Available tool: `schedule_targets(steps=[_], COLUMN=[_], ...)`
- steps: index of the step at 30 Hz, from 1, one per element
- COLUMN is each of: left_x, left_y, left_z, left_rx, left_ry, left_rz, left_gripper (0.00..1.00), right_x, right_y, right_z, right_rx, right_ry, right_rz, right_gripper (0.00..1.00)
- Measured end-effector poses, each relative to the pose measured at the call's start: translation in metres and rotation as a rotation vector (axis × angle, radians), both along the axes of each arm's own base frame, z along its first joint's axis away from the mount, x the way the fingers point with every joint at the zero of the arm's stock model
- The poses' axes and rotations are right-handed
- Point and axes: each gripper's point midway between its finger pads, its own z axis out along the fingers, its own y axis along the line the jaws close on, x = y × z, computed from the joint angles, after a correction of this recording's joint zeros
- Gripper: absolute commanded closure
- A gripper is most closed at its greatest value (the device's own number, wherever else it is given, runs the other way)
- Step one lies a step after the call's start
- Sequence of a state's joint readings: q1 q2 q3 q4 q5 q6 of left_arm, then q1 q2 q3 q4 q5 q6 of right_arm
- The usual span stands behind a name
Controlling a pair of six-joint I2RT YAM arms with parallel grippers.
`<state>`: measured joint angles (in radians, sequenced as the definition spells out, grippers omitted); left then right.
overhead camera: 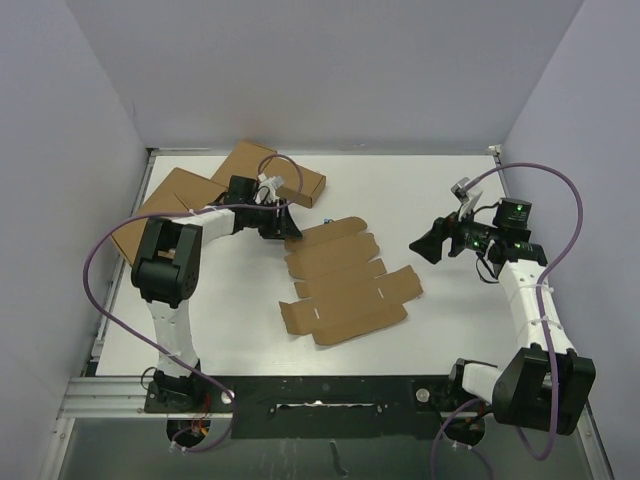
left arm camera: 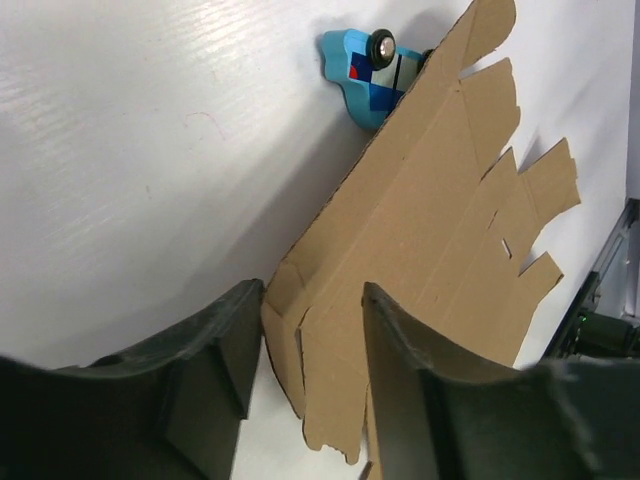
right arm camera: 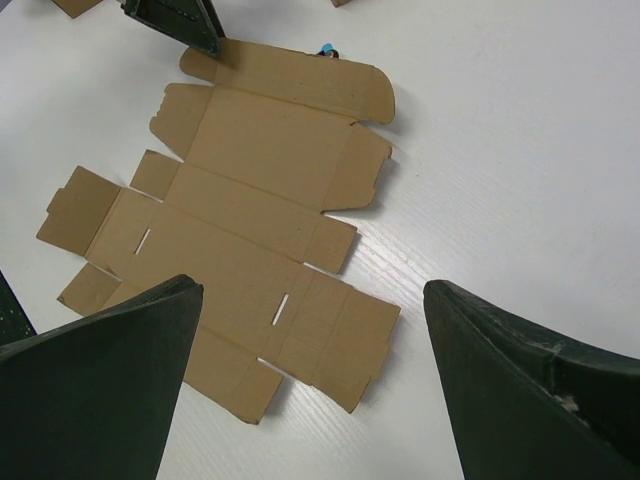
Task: Fold the paper box
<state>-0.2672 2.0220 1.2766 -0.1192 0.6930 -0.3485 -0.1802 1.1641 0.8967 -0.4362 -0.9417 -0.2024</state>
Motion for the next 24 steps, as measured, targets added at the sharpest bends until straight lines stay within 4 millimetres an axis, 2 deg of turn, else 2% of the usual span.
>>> schedule_targets(steps=[5, 10, 12, 14, 18, 24], left_x=[-0.002, -0.016, -0.024, -0.033, -0.047, -0.061], left_y=[-0.002, 0.001, 0.004, 0.006, 0.012, 0.023], left_z=[-0.001, -0.019, -0.026, -0.024, 0.000, 0.057], left_rx=[-0.013, -0.015, -0.015, -0.021, -0.038, -0.080], left_ry=[-0.018, -0.003, 0.005, -0.005, -0.098, -0.322], left_rz=[-0.025, -0.025, -0.022, -0.014, 0.012, 0.073], left_gripper=[0.81, 0.99, 1.00, 1.00, 1.00, 1.00], right_x=[0.000, 0.000, 0.000, 0.000, -0.001, -0.003], right_y=[0.001, 0.001, 0.001, 0.001, 0.002, 0.008], right_z=[0.000, -0.001, -0.001, -0.001, -0.001, -0.003], right_rx=[-0.003, -0.004, -0.004, -0.004, -0.004, 0.000], right_ry=[0.000, 0.001, 0.002, 0.002, 0.004, 0.011], right_rz=[0.001, 0.000, 0.001, 0.001, 0.003, 0.027], right_gripper=[0.02, 0.02, 0.02, 0.02, 0.02, 0.02])
